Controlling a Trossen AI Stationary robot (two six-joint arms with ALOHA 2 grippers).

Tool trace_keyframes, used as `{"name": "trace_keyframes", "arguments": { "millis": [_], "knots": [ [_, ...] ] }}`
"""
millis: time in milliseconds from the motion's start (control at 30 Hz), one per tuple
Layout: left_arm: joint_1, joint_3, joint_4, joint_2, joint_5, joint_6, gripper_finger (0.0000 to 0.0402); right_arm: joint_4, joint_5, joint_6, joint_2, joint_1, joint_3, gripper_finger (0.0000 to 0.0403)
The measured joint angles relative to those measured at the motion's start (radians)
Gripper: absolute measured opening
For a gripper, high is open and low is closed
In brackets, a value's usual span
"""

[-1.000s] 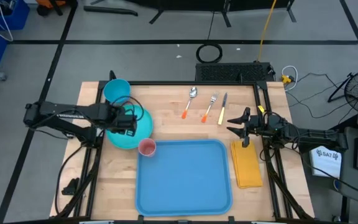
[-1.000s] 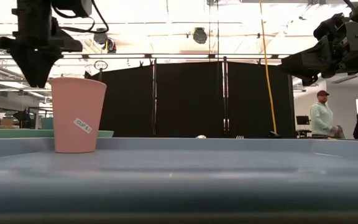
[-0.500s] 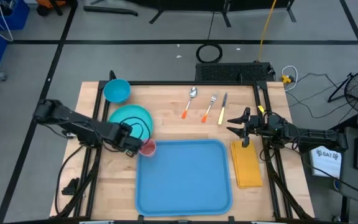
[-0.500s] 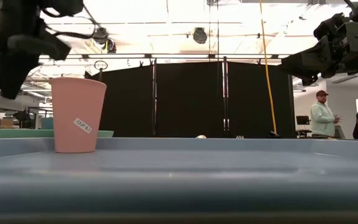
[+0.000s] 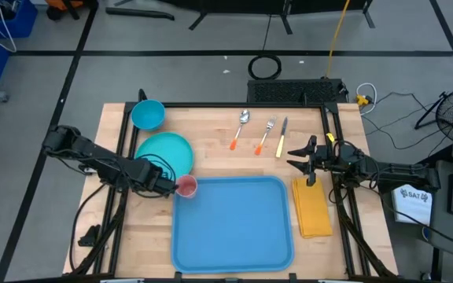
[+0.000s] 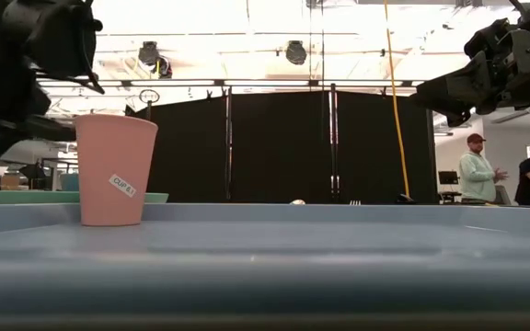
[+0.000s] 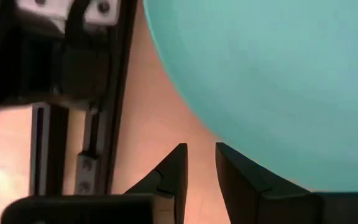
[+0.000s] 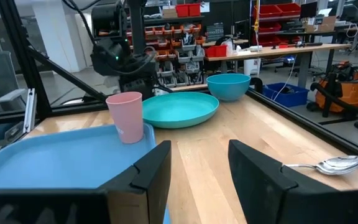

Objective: Set up tray
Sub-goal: Put the blue plate on the blue tray at the bottom of the pink cup

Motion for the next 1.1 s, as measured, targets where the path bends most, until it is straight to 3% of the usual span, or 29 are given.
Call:
{"name": "trace_keyframes", "arguments": {
  "millis": [367, 600, 800, 1100],
  "knots": [
    [0.001, -0.015, 0.015, 0.006, -0.080, -0.170, 0.0088, 0.004, 0.000, 0.002, 0.000, 0.000, 0.000, 0.0153],
    [0.001, -0.064, 0.166, 0.068, 0.002, -0.158, 0.0088, 0.011, -0.003, 0.002, 0.000, 0.000, 0.000, 0.0153],
    [0.000, -0.085, 0.257, 0.092, -0.015, -0.143, 0.0088, 0.023, -0.003, 0.002, 0.000, 0.000, 0.000, 0.0153],
    [0.001, -0.085, 0.261, 0.091, -0.033, -0.123, 0.0088, 0.037, -0.004, 0.002, 0.000, 0.000, 0.000, 0.0153]
  ]
}}
